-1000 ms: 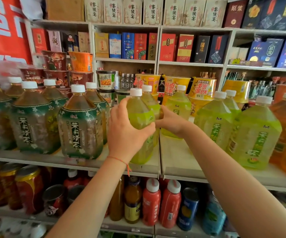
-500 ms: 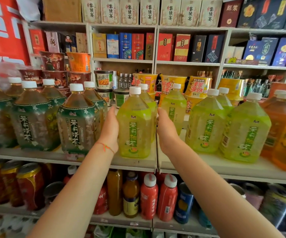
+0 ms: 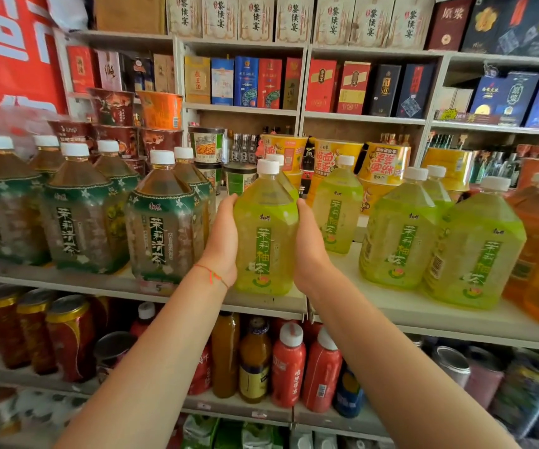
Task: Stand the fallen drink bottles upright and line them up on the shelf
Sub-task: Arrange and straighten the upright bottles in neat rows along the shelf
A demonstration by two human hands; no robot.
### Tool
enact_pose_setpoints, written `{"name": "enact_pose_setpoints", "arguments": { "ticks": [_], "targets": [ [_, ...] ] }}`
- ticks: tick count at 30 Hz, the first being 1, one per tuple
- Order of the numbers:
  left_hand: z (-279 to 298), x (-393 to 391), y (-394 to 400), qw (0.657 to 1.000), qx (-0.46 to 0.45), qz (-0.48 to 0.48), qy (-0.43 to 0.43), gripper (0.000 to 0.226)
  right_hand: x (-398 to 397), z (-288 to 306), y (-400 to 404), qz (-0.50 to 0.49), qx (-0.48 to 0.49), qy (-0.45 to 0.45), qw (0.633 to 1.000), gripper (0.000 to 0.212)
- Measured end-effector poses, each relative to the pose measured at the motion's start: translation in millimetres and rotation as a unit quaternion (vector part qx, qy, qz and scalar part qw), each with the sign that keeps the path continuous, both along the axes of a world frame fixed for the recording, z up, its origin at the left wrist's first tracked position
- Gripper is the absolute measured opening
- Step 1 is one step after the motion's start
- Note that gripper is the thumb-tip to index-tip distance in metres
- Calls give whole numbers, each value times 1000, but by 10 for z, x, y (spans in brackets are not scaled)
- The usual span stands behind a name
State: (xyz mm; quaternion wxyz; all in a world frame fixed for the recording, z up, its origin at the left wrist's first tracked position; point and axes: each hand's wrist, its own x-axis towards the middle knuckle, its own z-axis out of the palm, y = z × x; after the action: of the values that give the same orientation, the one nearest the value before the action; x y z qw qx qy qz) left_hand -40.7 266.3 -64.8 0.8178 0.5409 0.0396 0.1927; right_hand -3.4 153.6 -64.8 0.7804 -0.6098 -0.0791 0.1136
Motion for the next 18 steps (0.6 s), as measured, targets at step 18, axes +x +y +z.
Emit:
{"name": "enact_pose_setpoints", "arguments": {
  "ticks": [18],
  "targets": [
    [99,-460,-416,734,536,371,-191,54,126,249,-397,-216,-287,-359,861,54]
  ]
}}
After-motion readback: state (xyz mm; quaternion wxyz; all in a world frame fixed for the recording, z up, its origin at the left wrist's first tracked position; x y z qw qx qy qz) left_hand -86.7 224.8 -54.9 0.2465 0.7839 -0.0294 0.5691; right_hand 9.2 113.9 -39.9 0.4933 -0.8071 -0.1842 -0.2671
